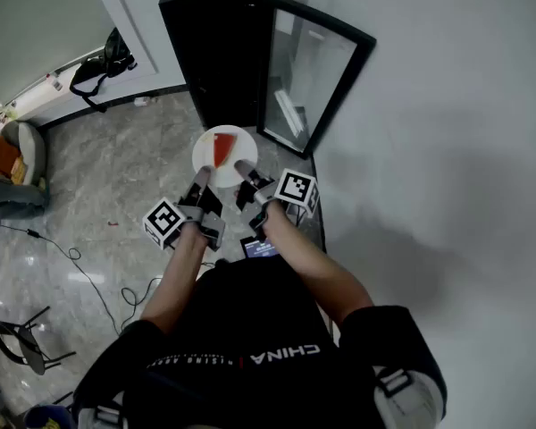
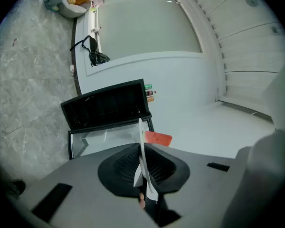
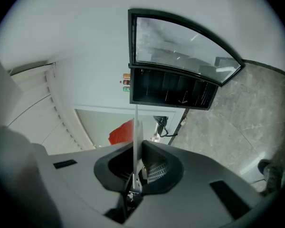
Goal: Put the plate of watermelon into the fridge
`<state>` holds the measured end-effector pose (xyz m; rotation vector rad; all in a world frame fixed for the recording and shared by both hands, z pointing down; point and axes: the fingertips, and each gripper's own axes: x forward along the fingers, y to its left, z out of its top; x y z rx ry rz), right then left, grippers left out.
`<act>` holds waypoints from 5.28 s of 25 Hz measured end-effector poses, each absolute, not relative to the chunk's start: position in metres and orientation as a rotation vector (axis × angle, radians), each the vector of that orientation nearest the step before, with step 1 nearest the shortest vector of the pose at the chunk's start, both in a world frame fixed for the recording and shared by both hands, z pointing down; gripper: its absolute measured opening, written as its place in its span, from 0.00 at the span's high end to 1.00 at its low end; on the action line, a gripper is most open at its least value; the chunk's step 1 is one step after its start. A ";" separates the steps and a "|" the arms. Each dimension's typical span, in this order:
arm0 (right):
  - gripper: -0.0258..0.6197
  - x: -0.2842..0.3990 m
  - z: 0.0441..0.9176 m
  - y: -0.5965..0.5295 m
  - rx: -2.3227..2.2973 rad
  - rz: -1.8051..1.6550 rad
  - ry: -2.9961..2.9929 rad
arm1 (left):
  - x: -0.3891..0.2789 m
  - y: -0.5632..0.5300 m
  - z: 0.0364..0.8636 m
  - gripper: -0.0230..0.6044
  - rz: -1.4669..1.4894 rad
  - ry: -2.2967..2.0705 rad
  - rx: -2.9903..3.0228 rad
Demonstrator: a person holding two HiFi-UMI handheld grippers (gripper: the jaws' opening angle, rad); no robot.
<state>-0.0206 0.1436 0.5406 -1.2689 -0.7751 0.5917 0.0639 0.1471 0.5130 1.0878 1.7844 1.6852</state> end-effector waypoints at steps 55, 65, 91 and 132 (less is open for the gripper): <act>0.91 -0.045 0.517 0.132 -1.256 0.555 -0.815 | 0.040 0.138 0.499 0.90 1.740 1.830 1.043; 0.92 -0.040 0.496 0.140 -1.257 0.537 -0.785 | 0.042 0.146 0.474 0.90 1.708 1.879 1.072; 0.91 -0.040 0.598 0.124 -1.253 0.794 -0.910 | 0.037 0.149 0.574 0.90 1.760 2.158 0.757; 0.91 -0.046 0.561 0.123 -1.303 0.730 -0.826 | 0.035 0.138 0.535 0.90 1.673 2.113 0.885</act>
